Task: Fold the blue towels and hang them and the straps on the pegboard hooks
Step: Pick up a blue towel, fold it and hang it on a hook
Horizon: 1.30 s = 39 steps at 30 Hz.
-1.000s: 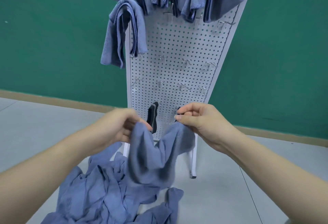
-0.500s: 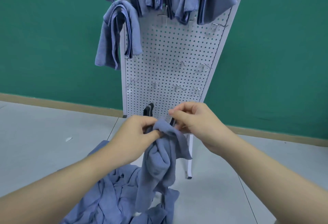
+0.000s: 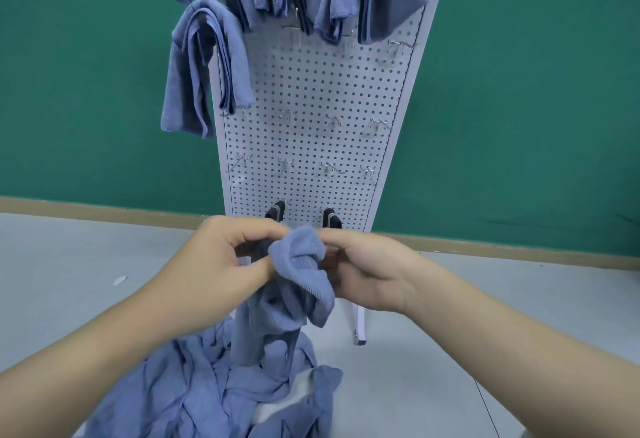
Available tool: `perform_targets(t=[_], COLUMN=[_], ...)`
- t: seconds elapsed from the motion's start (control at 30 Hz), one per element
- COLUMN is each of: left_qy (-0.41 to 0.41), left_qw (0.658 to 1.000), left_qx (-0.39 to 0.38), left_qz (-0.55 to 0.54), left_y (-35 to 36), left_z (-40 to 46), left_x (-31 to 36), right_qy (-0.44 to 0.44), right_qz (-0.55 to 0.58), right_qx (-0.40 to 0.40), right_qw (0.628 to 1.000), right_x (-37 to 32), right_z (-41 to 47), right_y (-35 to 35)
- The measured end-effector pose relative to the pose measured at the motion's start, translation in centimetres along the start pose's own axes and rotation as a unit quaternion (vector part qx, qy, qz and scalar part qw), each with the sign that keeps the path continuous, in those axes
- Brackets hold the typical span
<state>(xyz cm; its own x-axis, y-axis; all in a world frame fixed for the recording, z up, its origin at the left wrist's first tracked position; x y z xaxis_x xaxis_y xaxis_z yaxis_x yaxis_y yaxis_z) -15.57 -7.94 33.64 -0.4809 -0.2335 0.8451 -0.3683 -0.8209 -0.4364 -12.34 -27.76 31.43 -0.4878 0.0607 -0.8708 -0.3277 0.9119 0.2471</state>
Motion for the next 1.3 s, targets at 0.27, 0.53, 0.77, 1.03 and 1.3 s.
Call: perform_targets(t=[0.27,0.53,0.77,1.03,1.3], left_qy=[-0.071,-0.170,-0.177,-0.227,-0.317], left_qw=[0.990,0.956,0.966,0.952,0.921], left_qx=[0.125,0.236,0.185,0.207,0.057], left_qz=[-0.004,-0.020,-0.019,0.006,0.219], left_y=[-1.9,-5.9,-6.2,-8.6,-8.6], left_z=[0.3,0.6,0.6,-0.1,-1.1], left_x=[-1.3,-4.8,-4.8,-6.1,-8.6], right_qy=[-0.089,-0.064,-0.033,0.027,0.077], right_qz=[-0.001,-0.092,-0.019,-0.387,-0.372], right_qx=[0.164,0.216,0.154,0.191,0.168], right_qw=[0.983,0.970,0.987,0.901,0.910], right_x=[-2.0,-2.3,-1.0,-0.9,-0.2], right_z=[-0.3,-0.7,0.3,0.3,1.0], right_y=[-2.1,-6.5,-5.6,-8.1,-9.3])
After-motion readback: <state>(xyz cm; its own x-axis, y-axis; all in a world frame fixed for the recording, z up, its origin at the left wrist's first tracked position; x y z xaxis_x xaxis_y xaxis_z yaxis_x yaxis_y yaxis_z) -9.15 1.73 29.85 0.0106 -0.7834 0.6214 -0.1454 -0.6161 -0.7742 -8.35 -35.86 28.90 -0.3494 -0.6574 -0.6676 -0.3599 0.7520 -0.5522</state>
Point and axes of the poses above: each hand's wrist, its own z-axis towards the middle knuckle, its own y-axis out of the palm, x = y × z, the point moved 1 cm from there along z, towards the middle knuckle, and after that the axes turned 7 degrees about -x, right-handed, at the moved point
